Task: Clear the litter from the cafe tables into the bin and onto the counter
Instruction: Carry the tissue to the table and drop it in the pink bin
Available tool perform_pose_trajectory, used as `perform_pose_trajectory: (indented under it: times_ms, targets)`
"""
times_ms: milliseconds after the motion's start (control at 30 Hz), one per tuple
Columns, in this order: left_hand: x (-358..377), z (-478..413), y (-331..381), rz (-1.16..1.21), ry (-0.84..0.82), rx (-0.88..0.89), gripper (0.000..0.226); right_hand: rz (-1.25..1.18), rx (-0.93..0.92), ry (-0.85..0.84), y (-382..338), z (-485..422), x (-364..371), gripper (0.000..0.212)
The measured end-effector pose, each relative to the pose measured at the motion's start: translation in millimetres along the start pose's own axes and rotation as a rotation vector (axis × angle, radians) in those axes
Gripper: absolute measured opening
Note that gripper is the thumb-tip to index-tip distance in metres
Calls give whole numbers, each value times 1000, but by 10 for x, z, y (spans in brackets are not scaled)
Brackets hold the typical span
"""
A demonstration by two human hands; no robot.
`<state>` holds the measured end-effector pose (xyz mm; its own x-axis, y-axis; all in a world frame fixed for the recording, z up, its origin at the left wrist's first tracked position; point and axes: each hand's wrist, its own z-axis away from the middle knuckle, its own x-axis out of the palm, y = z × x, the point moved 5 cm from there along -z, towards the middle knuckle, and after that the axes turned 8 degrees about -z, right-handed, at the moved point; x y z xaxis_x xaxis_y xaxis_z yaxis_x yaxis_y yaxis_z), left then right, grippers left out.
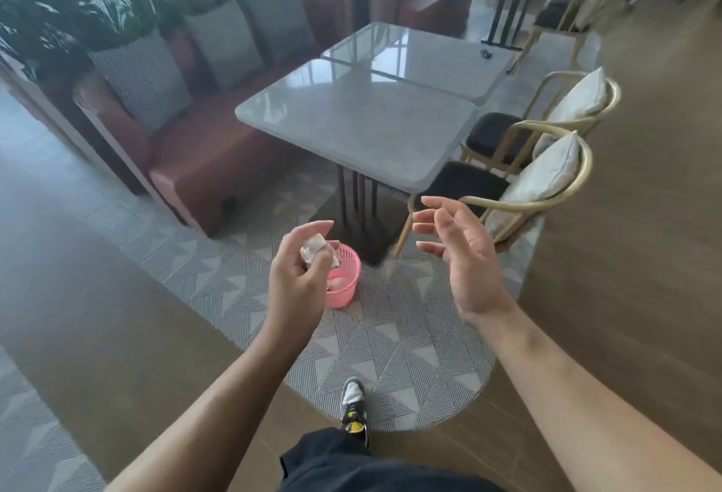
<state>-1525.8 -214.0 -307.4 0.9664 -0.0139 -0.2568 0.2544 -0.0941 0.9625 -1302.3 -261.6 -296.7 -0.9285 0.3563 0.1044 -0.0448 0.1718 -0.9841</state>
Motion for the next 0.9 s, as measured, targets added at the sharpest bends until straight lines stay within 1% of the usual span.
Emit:
perform_pose_trajectory:
  times_ms: [100, 233, 333, 467, 533, 667, 800, 900]
  targets:
    - [82, -610, 17, 9, 17, 2, 36, -1, 3, 5, 57, -666, 169, 44]
    - [234, -1289, 27, -31, 10, 24, 34, -19, 9, -14, 135, -1400, 348, 43]
    - [368, -1647, 13, -41, 14, 1, 31, -25, 24, -26, 220, -1807, 383, 43]
    - [550, -2018, -43, -49, 62, -11, 36, -36, 43, -26, 371, -2284, 316, 42]
    - [647, -2172, -94, -56, 94, -20, 36, -30, 62, -50, 470, -2481, 307, 40]
    - [804, -2379, -288, -75, 160, -70, 33, -49, 109, -118, 691, -2769, 305, 42]
    - [936, -2548, -623, -101, 208, -129, 30, -60, 175, -149, 1029, -2960, 326, 42]
    - [1009, -2688, -946, -88, 238, -177, 27, -34, 227, -151, 1402, -3057, 385, 46]
